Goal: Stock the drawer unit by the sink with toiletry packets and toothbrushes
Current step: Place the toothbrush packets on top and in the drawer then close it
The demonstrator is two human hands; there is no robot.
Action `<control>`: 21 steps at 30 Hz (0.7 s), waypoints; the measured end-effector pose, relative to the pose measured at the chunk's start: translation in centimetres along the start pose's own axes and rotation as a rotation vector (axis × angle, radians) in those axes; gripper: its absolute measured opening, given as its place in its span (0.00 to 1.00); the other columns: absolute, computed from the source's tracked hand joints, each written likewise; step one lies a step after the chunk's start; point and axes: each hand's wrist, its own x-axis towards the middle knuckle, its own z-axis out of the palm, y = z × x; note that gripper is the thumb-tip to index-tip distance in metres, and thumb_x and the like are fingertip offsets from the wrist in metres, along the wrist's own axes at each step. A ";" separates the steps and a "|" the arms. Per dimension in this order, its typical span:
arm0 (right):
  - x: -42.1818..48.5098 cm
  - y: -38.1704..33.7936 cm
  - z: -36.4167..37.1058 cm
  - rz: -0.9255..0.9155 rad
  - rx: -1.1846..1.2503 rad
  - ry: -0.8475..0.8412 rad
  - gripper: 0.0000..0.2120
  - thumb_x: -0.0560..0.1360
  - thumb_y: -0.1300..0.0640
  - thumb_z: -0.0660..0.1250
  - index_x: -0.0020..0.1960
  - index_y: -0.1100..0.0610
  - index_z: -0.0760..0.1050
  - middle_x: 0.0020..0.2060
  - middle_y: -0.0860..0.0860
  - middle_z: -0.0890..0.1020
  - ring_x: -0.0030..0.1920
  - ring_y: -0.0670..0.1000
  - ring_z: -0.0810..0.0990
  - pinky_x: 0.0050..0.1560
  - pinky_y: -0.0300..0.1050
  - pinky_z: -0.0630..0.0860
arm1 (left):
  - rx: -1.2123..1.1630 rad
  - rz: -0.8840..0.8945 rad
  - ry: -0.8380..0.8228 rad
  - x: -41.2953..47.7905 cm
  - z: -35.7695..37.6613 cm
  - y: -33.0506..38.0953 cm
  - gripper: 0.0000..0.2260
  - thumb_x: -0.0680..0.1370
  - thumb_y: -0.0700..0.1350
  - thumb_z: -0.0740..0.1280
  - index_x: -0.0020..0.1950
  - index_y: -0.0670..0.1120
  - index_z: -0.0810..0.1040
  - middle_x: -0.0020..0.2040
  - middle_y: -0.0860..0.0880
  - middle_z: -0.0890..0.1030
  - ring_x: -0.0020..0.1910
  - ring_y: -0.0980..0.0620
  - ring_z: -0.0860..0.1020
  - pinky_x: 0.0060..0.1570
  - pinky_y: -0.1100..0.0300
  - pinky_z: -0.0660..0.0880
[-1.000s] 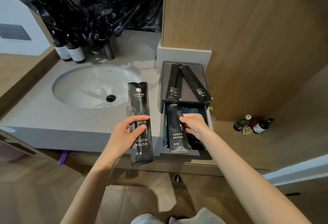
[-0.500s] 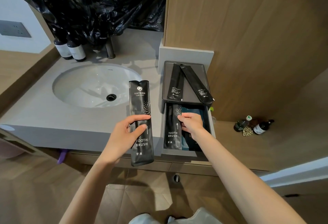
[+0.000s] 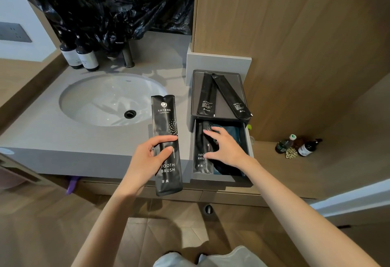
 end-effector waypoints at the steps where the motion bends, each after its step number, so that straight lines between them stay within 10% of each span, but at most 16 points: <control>1: -0.2 0.0 -0.1 -0.022 -0.065 -0.082 0.41 0.69 0.50 0.76 0.77 0.49 0.60 0.77 0.52 0.55 0.75 0.60 0.58 0.73 0.59 0.61 | 0.006 0.002 0.003 0.0 0.0 0.0 0.13 0.77 0.39 0.67 0.52 0.57 0.83 0.56 0.62 0.81 0.63 0.57 0.75 0.67 0.48 0.70; 8: 0.6 -1.3 0.3 -0.044 -0.443 -0.261 0.58 0.63 0.43 0.78 0.80 0.53 0.44 0.79 0.51 0.41 0.78 0.59 0.38 0.74 0.62 0.51 | 0.028 0.008 -0.001 0.2 -0.3 -0.5 0.14 0.77 0.40 0.67 0.52 0.59 0.82 0.55 0.62 0.81 0.64 0.58 0.74 0.68 0.48 0.69; 21: 1.8 -1.3 0.2 -0.059 -0.373 -0.262 0.52 0.67 0.43 0.75 0.79 0.54 0.48 0.79 0.52 0.41 0.78 0.55 0.39 0.75 0.59 0.48 | 0.015 -0.001 -0.010 0.4 0.1 0.2 0.14 0.77 0.39 0.66 0.51 0.60 0.82 0.55 0.63 0.81 0.63 0.58 0.74 0.67 0.49 0.70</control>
